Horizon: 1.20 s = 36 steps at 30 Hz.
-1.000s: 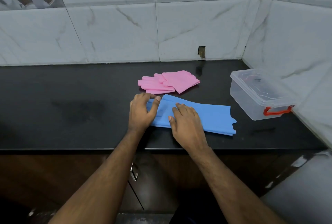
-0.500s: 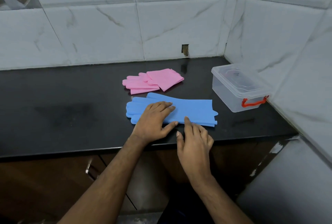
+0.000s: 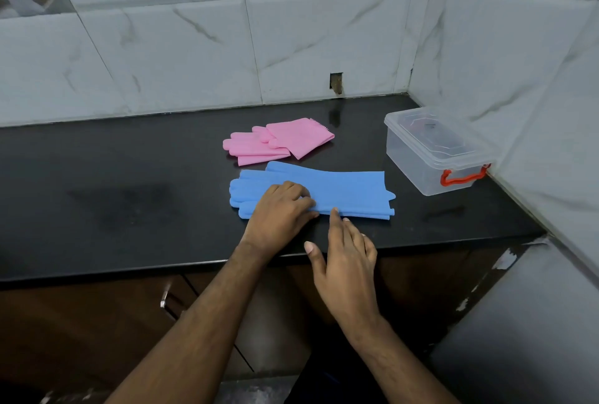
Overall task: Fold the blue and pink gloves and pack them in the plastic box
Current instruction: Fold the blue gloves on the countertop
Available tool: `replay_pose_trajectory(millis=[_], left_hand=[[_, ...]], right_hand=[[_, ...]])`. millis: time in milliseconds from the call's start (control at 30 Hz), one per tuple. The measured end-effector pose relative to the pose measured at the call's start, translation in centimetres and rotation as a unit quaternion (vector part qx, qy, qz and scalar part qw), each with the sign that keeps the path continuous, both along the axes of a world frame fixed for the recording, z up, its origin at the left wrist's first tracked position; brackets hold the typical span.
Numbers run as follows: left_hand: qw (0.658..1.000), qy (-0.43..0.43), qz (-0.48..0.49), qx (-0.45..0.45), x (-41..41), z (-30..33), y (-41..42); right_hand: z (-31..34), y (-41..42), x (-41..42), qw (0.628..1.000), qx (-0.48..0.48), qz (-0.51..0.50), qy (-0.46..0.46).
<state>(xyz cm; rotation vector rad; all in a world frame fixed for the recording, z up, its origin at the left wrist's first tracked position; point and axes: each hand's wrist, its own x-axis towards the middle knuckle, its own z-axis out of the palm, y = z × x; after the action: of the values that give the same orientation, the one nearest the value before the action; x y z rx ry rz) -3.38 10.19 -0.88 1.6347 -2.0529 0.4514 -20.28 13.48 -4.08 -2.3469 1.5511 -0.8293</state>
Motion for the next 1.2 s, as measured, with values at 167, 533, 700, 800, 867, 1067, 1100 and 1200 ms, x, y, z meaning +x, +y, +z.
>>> replay_pose_trajectory(millis=[167, 533, 700, 800, 867, 1067, 1100, 1200], left_hand=[[0.999, -0.012, -0.013, -0.041, -0.1, 0.2, 0.0], [0.997, 0.058, -0.024, -0.045, -0.1, -0.1, 0.8], [0.966, 0.094, 0.157, 0.181, 0.1, -0.8, -1.1], [0.955, 0.054, 0.167, 0.237, 0.3, -1.3, -1.9], [0.951, 0.053, 0.164, 0.258, 0.5, -1.3, -2.2], [0.947, 0.058, 0.161, 0.270, 0.5, -1.2, -2.3], [0.947, 0.062, 0.160, 0.271, 0.5, -1.1, -2.1], [0.948, 0.073, 0.145, 0.272, 0.9, -0.8, -2.1]], right_hand=[[0.1, 0.6, 0.4, 1.000, -0.030, 0.000, 0.006], [2.5, -3.9, 1.4, 0.988, 0.103, -0.055, -0.098], [2.9, -3.8, 2.0, 0.957, 0.154, -0.047, -0.240], [3.2, -3.8, 2.9, 0.940, 0.176, -0.042, -0.290], [3.4, -3.7, 3.5, 0.932, 0.176, -0.044, -0.315], [4.3, -4.1, 4.9, 0.917, 0.125, -0.037, -0.376], [4.4, -4.1, 5.1, 0.924, 0.114, -0.020, -0.365], [4.6, -4.2, 5.9, 0.943, 0.105, 0.046, -0.311]])
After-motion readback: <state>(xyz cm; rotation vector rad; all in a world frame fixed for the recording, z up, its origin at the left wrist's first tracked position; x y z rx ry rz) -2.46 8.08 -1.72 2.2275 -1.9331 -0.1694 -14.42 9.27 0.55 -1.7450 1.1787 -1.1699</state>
